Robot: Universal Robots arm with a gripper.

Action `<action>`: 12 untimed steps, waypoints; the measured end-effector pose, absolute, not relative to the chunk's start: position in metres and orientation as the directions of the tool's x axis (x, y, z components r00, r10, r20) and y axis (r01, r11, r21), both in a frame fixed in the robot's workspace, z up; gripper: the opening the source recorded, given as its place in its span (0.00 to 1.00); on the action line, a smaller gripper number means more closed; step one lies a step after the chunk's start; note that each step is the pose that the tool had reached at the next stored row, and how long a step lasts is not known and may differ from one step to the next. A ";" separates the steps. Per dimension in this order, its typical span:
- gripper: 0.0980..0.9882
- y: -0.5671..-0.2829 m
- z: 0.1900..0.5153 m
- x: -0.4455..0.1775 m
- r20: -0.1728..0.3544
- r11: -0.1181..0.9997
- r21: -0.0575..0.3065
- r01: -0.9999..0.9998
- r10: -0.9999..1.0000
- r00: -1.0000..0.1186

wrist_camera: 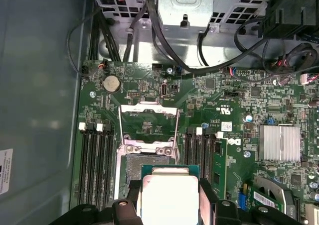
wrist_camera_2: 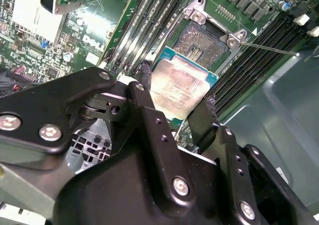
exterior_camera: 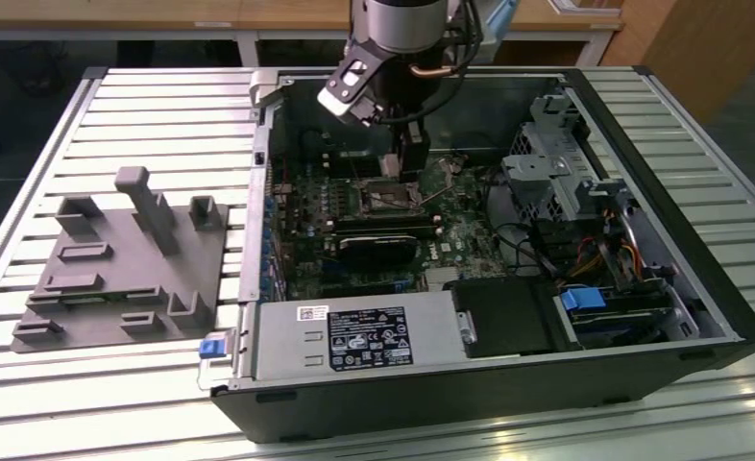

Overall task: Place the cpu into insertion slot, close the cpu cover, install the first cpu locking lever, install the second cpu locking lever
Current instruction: 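Place the cpu into insertion slot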

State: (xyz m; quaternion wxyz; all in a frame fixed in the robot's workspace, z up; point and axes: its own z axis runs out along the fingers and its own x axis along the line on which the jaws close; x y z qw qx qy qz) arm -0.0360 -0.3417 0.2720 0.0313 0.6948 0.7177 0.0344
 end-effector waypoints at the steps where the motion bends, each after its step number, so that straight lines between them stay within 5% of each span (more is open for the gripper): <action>1: 0.50 -0.342 0.271 -0.036 0.003 0.032 0.093 0.995 0.999 -0.033; 12: 0.50 -0.340 0.261 -0.036 0.002 0.031 0.091 0.995 1.000 -0.031</action>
